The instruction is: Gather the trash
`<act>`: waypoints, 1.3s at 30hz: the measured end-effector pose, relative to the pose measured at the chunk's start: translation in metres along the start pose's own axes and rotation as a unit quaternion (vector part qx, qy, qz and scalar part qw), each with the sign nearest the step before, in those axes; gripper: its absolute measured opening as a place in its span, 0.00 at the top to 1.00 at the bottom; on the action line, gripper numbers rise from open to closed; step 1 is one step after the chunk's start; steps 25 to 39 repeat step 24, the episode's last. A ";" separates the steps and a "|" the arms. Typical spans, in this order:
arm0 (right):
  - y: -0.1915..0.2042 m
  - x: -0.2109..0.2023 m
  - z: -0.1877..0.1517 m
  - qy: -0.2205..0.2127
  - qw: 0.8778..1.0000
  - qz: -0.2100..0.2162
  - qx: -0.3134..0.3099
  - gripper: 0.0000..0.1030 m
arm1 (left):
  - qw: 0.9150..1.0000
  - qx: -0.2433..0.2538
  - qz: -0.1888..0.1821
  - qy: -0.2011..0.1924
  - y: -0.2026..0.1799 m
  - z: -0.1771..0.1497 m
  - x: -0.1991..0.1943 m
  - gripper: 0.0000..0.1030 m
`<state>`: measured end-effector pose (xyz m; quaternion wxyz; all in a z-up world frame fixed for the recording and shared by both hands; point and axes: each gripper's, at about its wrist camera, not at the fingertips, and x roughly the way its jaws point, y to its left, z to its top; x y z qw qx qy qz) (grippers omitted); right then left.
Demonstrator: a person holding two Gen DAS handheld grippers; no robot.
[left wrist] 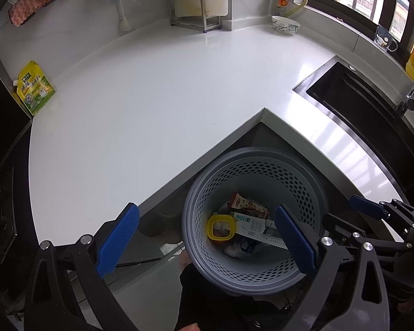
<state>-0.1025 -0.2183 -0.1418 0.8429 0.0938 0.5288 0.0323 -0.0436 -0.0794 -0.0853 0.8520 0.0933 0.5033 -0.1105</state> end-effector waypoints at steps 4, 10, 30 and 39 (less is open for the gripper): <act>0.000 0.000 0.000 0.000 1.000 0.000 0.001 0.42 | 1.000 0.001 -0.001 0.001 0.000 0.000 0.001 0.06; 0.000 0.000 -0.001 0.000 1.000 0.000 0.001 0.42 | 1.000 0.000 -0.005 0.003 0.001 -0.001 0.001 0.06; 0.003 0.000 -0.002 0.000 1.000 0.000 0.000 0.42 | 1.000 -0.001 0.000 0.004 0.002 -0.002 0.001 0.06; 0.003 0.000 -0.002 0.000 1.000 0.000 0.000 0.42 | 1.000 -0.001 0.000 0.004 0.002 -0.002 0.001 0.06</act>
